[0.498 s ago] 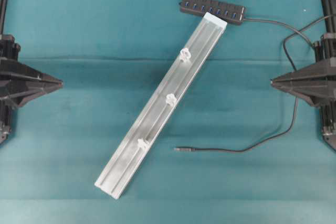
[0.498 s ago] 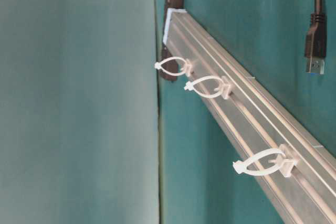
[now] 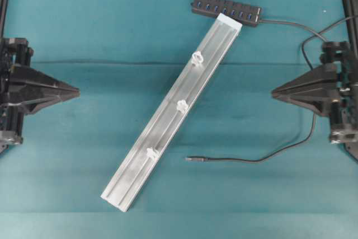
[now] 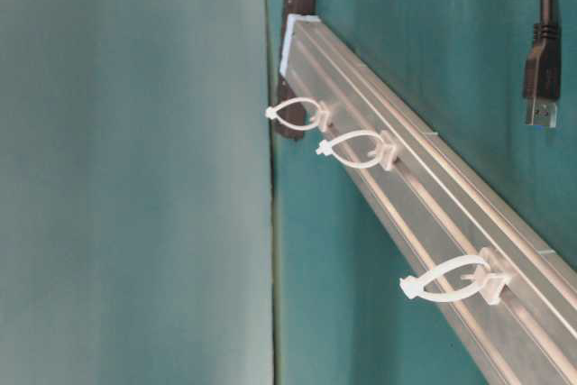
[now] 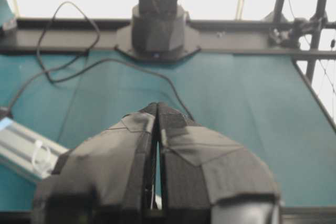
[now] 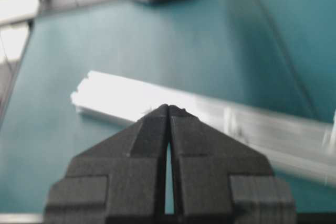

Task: Pass the USB cable through three rings with both arms.
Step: 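Move the right gripper toward the black USB cable plug on the table, then close the right gripper on the USB cable just behind the plug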

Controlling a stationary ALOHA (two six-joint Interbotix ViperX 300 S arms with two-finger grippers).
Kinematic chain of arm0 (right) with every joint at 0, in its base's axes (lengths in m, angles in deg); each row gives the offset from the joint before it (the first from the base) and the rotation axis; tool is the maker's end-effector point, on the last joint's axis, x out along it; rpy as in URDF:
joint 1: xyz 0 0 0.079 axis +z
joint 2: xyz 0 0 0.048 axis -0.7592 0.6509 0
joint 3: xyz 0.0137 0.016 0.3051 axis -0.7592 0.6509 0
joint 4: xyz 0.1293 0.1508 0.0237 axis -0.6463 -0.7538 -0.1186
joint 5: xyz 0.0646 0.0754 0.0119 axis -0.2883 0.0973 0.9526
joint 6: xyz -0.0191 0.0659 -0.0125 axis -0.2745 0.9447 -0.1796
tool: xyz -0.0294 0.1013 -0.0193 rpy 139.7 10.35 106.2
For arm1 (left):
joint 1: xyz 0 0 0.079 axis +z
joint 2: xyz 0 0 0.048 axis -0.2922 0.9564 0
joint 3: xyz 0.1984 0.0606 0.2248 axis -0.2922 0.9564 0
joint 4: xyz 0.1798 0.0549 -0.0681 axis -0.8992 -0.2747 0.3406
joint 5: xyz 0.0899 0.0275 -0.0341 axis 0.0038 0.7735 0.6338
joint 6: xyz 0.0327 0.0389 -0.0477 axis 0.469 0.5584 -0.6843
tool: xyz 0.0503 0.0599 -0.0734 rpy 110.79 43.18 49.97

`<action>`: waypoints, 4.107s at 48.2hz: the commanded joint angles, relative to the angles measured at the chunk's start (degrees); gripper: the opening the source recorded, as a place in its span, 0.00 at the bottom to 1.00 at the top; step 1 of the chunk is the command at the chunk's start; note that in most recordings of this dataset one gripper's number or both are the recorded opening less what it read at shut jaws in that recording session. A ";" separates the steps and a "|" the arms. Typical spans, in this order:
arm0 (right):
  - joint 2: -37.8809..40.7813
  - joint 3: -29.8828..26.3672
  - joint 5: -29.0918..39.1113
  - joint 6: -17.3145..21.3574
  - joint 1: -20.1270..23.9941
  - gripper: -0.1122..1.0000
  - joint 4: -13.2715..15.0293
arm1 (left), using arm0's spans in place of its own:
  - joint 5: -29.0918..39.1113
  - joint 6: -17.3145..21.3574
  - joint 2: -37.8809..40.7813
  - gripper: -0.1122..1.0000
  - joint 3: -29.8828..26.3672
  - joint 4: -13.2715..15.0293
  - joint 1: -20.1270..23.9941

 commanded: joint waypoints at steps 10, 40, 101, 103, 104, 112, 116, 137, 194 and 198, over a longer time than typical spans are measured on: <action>15.21 -9.58 15.73 0.97 0.97 0.11 -0.18 | 1.14 -0.18 2.29 0.09 -2.20 -0.09 0.09; 44.03 -30.15 36.21 -3.43 5.10 0.24 2.99 | 1.49 0.70 2.11 0.09 -3.34 -0.18 0.26; 60.91 -29.62 26.63 4.66 9.67 0.82 2.46 | 6.77 -1.05 1.49 0.09 -3.08 -0.18 0.26; 60.91 -29.44 26.72 4.57 9.67 0.82 2.46 | 6.94 -1.05 1.49 0.09 -3.08 -0.18 0.18; 60.91 -29.44 26.72 4.57 9.67 0.82 2.55 | 7.03 -1.05 1.49 0.09 -2.99 -0.18 0.18; 61.35 -29.71 26.81 4.39 9.93 0.77 2.55 | 7.73 -0.88 1.41 0.09 -2.81 -0.18 0.35; 61.52 -29.79 26.89 4.31 10.55 0.70 2.55 | 7.82 -0.88 1.41 0.09 -2.72 -0.18 0.35; 63.28 -32.08 31.38 3.60 12.57 0.50 3.08 | 7.82 -0.88 1.41 0.09 -2.64 -0.18 0.35; 63.46 -33.66 36.65 4.04 12.39 0.20 5.19 | 7.91 -0.70 0.53 0.09 -2.11 -0.18 0.44; 61.96 -34.72 37.97 4.04 11.95 0.20 5.27 | 8.09 -0.88 0.44 0.09 -1.93 -0.18 0.44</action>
